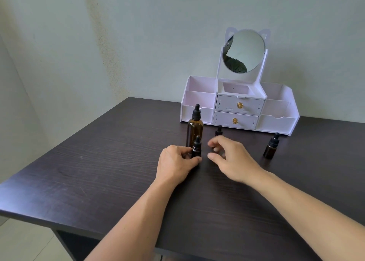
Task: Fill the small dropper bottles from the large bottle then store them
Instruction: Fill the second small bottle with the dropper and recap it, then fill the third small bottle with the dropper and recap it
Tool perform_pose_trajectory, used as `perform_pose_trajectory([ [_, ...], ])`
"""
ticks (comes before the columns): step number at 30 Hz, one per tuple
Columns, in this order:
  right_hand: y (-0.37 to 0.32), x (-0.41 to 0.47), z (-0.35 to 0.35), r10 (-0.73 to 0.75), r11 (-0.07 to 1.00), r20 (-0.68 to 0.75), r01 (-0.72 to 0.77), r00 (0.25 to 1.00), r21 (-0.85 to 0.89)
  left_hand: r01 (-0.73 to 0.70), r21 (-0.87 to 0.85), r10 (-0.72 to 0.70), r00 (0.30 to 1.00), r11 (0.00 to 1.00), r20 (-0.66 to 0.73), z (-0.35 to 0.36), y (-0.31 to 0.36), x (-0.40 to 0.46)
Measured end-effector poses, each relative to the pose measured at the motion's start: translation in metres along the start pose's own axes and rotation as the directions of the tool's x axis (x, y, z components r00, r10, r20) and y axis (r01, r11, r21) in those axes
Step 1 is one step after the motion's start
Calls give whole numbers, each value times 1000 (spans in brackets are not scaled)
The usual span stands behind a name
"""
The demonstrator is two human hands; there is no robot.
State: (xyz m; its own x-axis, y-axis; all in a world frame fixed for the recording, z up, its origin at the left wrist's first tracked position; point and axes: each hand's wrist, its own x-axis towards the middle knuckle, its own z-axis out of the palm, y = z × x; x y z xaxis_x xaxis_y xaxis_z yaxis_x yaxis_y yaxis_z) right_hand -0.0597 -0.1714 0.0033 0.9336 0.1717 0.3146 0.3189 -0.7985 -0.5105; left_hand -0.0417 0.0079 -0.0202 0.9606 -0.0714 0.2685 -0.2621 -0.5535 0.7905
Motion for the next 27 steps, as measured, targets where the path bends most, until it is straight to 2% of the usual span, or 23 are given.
perform_pose_trajectory([
  [3, 21, -20, -12, 78, 980, 164, -46, 983, -194, 14, 24, -14, 1000, 1000, 1, -1, 3, -1],
  [5, 31, -35, -18, 79, 963, 280, -2, 957, -268, 15, 63, -16, 1000, 998, 10, -1, 6, -2],
  [9, 44, -62, -30, 89, 935, 356, 46, 930, -352, 7, 146, -11, 1000, 989, 23, 0, 12, -3],
  [13, 50, -78, -40, 98, 926, 356, 45, 929, -374, 10, 173, -20, 998, 985, 58, 8, 21, -2],
  [19, 61, -97, -55, 86, 945, 326, 27, 942, -327, -60, 164, 34, 987, 985, 155, 41, 44, -2],
  [23, 80, -115, -73, 153, 948, 242, -73, 958, -309, -98, 168, 68, 983, 981, 173, 70, 61, 2],
  [27, 105, -121, -92, 314, 893, 154, -236, 937, -384, -66, 180, 37, 986, 981, 162, 94, 75, 12],
])
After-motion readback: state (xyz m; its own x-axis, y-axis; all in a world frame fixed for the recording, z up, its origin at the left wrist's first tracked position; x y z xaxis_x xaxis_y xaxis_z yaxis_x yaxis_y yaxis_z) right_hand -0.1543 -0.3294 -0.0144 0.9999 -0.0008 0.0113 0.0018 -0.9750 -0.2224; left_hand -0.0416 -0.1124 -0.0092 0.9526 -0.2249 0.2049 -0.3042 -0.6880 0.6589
